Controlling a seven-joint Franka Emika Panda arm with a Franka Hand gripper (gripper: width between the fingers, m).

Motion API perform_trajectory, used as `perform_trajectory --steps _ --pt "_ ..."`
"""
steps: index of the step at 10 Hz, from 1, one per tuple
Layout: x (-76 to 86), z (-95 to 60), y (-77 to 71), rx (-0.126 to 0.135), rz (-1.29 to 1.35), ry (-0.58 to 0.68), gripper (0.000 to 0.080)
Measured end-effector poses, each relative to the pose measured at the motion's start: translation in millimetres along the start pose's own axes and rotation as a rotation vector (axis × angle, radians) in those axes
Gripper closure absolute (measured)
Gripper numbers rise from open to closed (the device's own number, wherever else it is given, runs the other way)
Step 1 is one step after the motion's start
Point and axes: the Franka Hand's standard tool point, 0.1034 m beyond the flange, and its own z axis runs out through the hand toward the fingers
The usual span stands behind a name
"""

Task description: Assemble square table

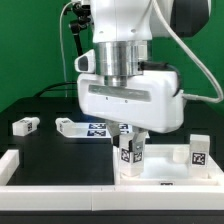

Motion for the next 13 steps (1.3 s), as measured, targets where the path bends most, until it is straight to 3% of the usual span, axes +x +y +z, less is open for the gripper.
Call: perform_trajectory --steps 1,2,5,6,7,8,9,11,13 --pt "1.6 -1.7 -3.8 0.001 0.193 -0.043 0.0506" --pt "4.7 -1.7 -11.4 0.03 0.308 -0.074 0.0506" --pt "6.2 -0.6 -11.8 0.033 0.378 -0.069 0.0506" --pt "5.9 -0.6 -12.4 0.036 0.324 -0.06 0.0506" --pt "4.1 -0.5 -15.3 0.051 0.152 -0.034 0.0289" --pt "4.3 0.0 -16.0 0.066 -0.076 -0.016 0.0289" --pt "4.5 1.5 -14.5 0.07 -0.25 -0.009 0.018" --pt "5.6 1.5 -14.0 0.068 -0.339 -0.003 0.0158" --pt "6.8 2.5 -16.4 0.064 -0.687 0.059 0.0151"
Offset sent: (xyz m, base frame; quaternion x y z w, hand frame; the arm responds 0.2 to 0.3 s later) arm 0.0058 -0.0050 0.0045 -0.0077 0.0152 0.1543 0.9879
